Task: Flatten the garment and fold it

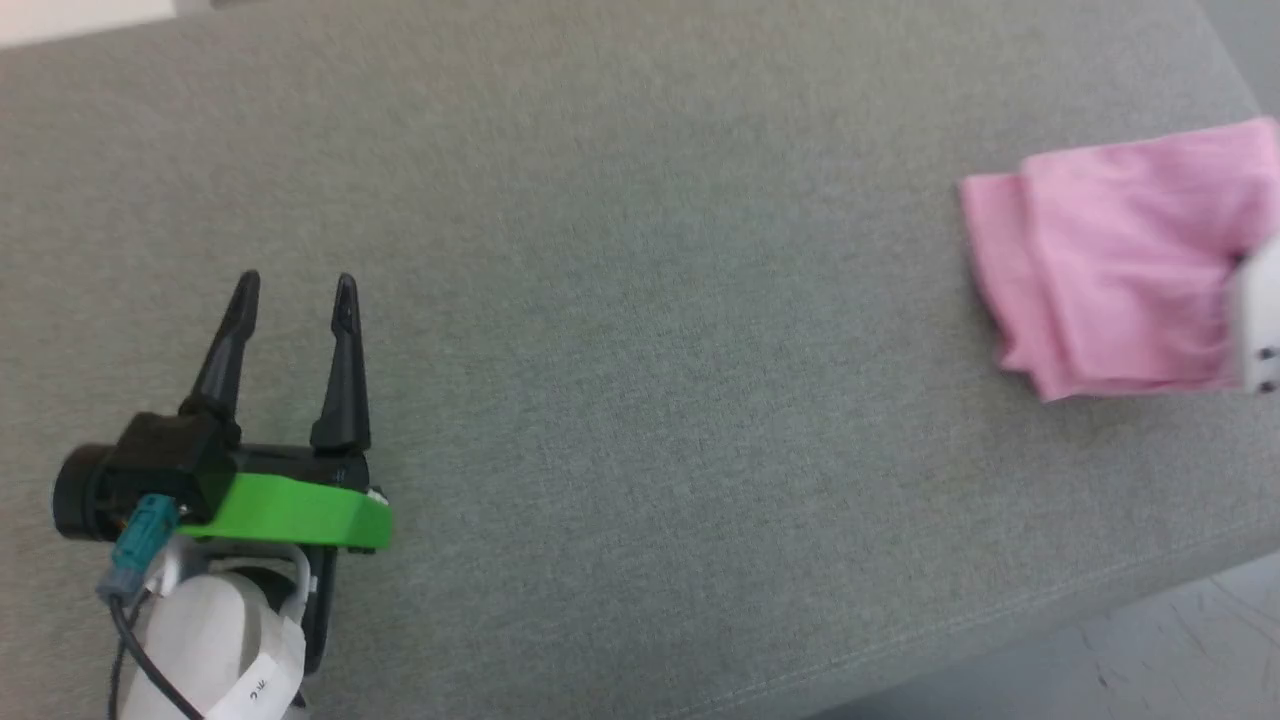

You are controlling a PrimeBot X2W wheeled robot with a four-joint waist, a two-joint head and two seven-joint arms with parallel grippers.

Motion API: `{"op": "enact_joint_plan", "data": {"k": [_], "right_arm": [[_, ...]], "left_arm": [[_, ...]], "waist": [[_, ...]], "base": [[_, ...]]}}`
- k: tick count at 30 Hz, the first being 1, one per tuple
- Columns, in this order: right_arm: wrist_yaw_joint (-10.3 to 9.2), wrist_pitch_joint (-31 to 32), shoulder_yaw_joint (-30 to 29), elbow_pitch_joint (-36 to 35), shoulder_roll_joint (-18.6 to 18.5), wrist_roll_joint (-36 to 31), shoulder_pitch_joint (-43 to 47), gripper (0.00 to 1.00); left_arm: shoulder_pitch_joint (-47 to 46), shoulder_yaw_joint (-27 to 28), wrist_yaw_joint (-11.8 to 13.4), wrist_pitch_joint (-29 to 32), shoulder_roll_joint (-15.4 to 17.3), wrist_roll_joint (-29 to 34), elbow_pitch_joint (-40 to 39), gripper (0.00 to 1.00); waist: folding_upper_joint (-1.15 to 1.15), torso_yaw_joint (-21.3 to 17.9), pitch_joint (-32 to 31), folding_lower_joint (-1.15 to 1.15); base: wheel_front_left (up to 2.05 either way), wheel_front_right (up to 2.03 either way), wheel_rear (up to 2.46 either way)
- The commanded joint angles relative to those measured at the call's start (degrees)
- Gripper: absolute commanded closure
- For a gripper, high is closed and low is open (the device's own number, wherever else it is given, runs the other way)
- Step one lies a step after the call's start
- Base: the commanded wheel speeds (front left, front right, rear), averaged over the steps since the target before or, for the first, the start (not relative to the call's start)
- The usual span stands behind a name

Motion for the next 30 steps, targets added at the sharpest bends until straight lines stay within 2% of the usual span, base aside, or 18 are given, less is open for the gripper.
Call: {"op": "enact_joint_plan", "data": {"k": [1,10,11,12,16,21,25,30], "right_arm": [[-0.1,-1.3,-1.9,1.1,-0.4,-1.4,-1.6,1.0],[-0.1,-7.0,-15.4,6.3,-1.0,-9.8,-4.8,1.0],[-0.1,-7.7,-16.6,6.5,-0.9,-10.6,-5.0,0.69],[-0.1,-8.5,-17.9,6.7,-1.0,-11.8,-5.2,0.0],[-0.1,-10.1,-24.4,7.4,-0.7,-17.0,-6.0,0.0],[-0.1,-13.6,-25.7,5.9,-0.7,-16.8,-7.8,0.0],[-0.1,-19.3,-24.2,2.1,1.0,-10.8,-10.6,0.0],[-0.1,-25.8,-20.7,-5.3,5.8,-0.5,-11.9,0.0]], "left_arm": [[-1.0,0.2,0.3,0.5,0.9,0.6,-1.0,0.0],[-1.1,1.7,1.4,3.4,3.6,1.6,-7.8,0.0],[-1.1,1.9,1.5,3.6,3.7,1.6,-8.3,0.0],[-1.0,2.0,1.5,3.8,3.9,1.6,-8.8,0.0],[-0.3,2.6,1.9,4.3,4.6,1.5,-9.8,0.0],[0.9,2.8,2.4,3.6,4.2,1.0,-8.8,0.0],[2.1,3.4,3.1,2.3,3.5,0.0,-7.3,0.0],[3.4,3.9,3.6,0.0,1.9,-1.7,-4.9,0.0]], "waist": [[-0.01,0.3,7.3,0.0],[-0.01,3.4,13.1,0.0],[-0.01,3.5,13.3,0.0],[-0.01,3.7,13.5,0.0],[-0.01,3.6,13.1,0.0],[-0.01,3.2,10.3,0.0],[-0.01,3.1,6.7,0.0],[-0.01,4.0,1.0,0.0]], "base": [[0.0,0.0,0.0],[0.0,0.0,0.0],[0.0,0.0,0.0],[0.0,0.0,0.0],[0.0,0.0,0.0],[0.0,0.0,0.0],[0.0,0.0,0.0],[0.0,0.0,0.0]]}}
